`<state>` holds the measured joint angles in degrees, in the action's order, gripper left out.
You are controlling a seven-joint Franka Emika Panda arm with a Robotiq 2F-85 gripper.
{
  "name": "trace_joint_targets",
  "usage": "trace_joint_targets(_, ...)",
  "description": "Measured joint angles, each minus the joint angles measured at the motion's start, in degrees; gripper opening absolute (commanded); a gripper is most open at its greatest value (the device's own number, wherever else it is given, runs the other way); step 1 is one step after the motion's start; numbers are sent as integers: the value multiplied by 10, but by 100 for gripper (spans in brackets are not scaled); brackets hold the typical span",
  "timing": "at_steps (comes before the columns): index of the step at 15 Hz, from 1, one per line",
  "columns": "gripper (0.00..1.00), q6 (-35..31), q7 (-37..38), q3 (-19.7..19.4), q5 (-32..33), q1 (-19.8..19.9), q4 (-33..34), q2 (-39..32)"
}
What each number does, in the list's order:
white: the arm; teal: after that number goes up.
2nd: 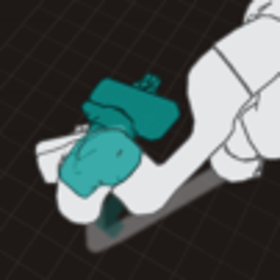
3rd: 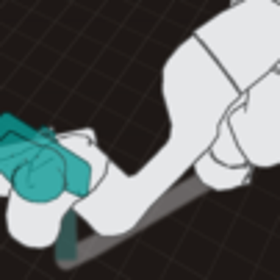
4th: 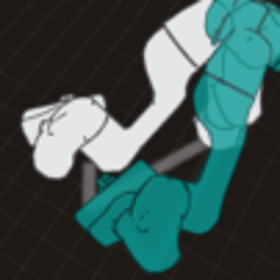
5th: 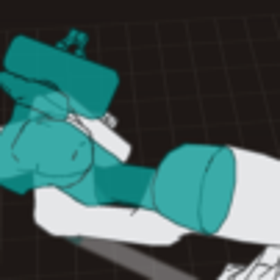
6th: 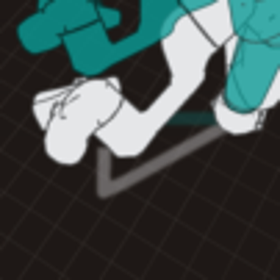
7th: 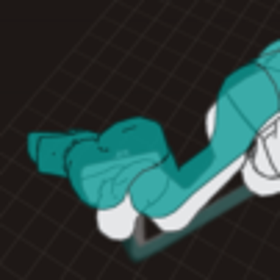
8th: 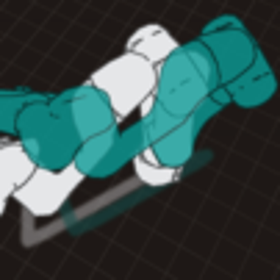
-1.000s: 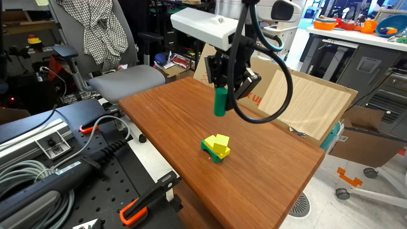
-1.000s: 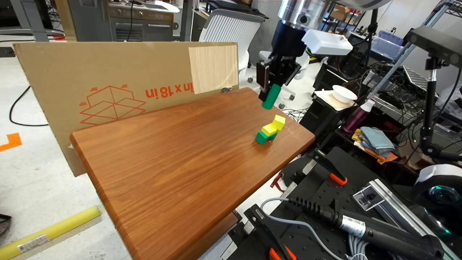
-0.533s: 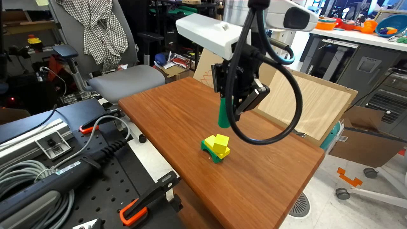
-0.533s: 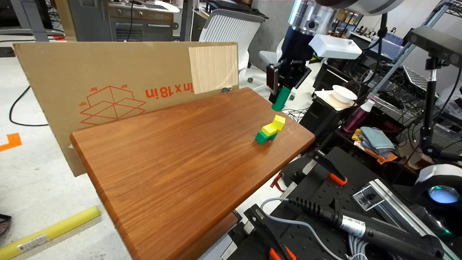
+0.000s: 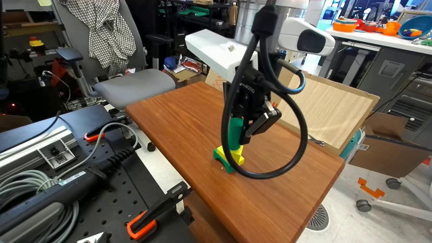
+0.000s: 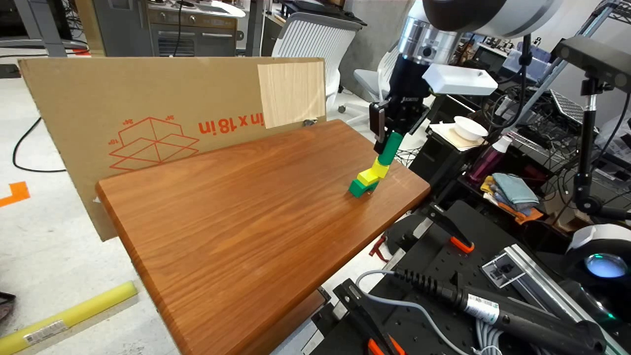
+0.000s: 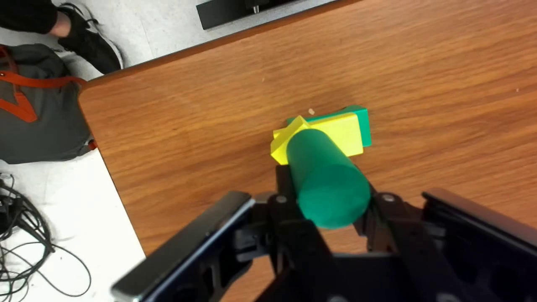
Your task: Put the green block on the yellow blocks
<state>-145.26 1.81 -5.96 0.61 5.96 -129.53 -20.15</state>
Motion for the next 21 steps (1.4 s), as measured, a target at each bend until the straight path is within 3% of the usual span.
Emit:
trace_joint_targets(19,8,-23,27,-8,1,-1,-2,-9)
trace_joint_targets(20,57,-23,28,-8,1,-1,-2,-9)
trace_joint_targets(21,59,-23,28,-8,1,-1,-2,-9)
